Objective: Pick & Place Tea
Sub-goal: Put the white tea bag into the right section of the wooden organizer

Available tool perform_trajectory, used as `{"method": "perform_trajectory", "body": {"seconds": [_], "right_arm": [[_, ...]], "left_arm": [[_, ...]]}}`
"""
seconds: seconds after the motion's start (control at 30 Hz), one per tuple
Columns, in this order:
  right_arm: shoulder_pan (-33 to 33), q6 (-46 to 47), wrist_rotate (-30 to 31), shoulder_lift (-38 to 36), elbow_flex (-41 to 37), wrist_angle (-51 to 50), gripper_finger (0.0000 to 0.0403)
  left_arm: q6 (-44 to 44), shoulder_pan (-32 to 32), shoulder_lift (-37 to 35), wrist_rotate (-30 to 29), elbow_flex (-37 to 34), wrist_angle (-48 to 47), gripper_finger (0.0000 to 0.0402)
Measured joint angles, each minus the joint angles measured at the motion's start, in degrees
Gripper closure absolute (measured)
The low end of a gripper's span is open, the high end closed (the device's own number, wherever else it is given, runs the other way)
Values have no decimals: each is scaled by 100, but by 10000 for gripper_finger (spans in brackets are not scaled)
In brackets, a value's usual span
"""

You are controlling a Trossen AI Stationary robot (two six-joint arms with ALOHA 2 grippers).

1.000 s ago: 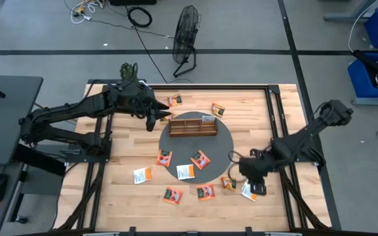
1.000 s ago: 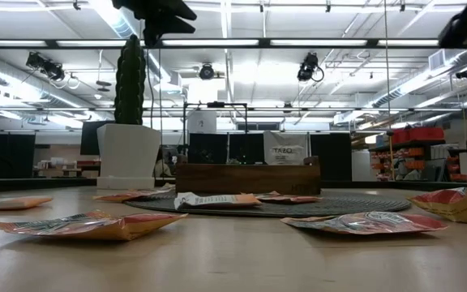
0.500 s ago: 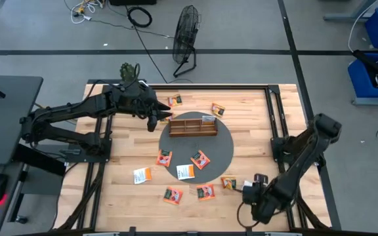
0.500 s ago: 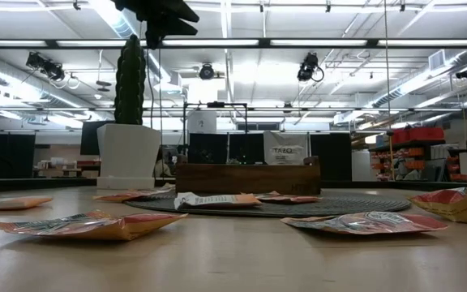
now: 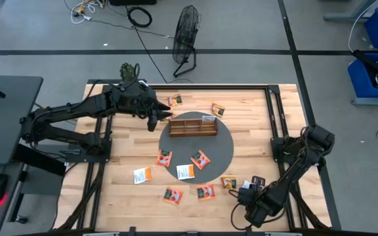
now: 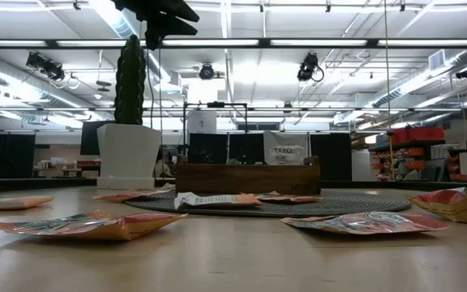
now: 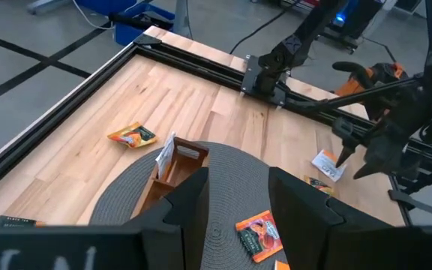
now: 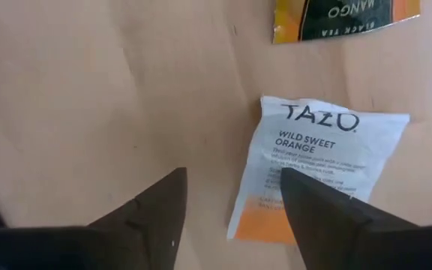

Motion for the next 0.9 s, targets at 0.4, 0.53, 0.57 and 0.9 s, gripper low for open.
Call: {"method": "perform_trajectory", "body": {"seconds": [0.4,0.53,0.57,0.9], "right_arm": [[-203,74,-281,248,28,-32,238],[-291,50,-306,256,24,-66,290],[-311,48,-306,258,24,-81,305],[-445,-120,-291,131,-15,-319,395]], "left_arm": [[-153,2,-1,0,0,2,259],[-153,2,-2,0,0,2,259],[-153,2,-2,0,0,2,259],[-153,0,-2,0,0,4,259]]}}
